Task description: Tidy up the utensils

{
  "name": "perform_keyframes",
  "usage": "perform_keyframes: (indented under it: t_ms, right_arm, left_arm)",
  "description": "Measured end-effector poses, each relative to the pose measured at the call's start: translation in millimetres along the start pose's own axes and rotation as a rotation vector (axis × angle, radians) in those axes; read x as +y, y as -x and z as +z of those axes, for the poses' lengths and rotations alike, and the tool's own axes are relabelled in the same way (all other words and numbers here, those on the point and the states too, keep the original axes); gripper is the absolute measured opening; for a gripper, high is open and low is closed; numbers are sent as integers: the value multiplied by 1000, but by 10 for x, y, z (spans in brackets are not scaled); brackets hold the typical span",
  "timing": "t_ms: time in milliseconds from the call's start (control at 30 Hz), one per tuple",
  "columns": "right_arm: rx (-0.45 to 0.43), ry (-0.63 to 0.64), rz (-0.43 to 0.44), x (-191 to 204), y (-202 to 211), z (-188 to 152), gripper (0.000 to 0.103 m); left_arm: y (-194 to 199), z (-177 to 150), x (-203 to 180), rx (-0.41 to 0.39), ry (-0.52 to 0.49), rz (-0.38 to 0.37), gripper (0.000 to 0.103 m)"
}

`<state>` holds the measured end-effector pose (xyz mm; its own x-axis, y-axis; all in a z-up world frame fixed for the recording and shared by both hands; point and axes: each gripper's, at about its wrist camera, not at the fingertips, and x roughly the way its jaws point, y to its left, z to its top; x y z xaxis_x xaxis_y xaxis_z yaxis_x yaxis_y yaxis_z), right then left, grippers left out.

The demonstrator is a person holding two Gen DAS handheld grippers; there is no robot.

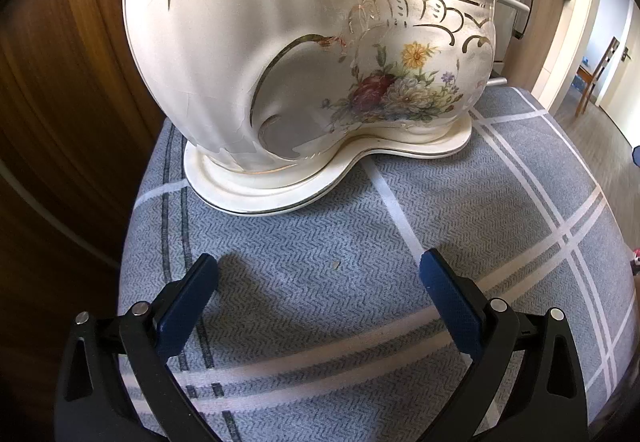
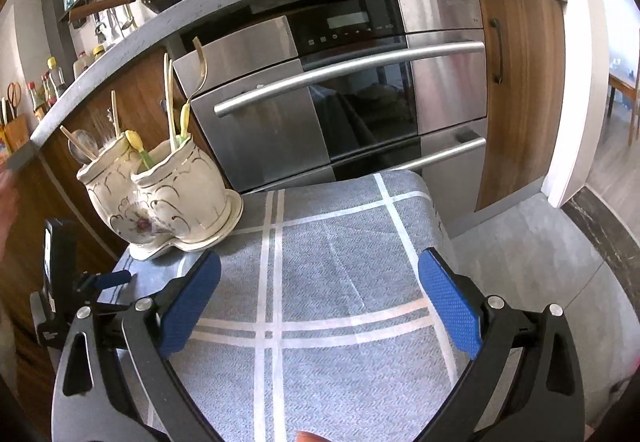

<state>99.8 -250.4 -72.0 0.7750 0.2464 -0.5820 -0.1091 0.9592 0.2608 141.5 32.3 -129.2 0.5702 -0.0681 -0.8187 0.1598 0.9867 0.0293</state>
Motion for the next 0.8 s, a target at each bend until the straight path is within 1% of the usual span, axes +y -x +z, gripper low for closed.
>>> perform_keyframes:
  t_ms: [167, 367, 500, 600, 700, 800]
  right_arm:
    - [-19, 33, 10, 169, 52, -9, 97]
    - [-51, 93, 53, 492, 142, -88, 97]
    - [-72, 147, 33, 642, 210, -169, 97]
    - [-66, 161, 23, 704, 219, -207, 97]
    - [-69, 172, 30, 764, 246, -221, 97]
    - [-93, 175, 39, 812, 315, -212, 97]
  left_arm:
    - [4, 2, -3, -1, 1, -1, 99]
    - [2, 3, -7, -1, 0, 0, 99]
    - [-11, 8, -5, -2, 15, 10, 99]
    - [20, -6, 8, -11, 39, 31, 99]
    - [211, -32, 33, -78, 65, 49, 99]
    - [518, -42, 49, -158, 79, 99, 99]
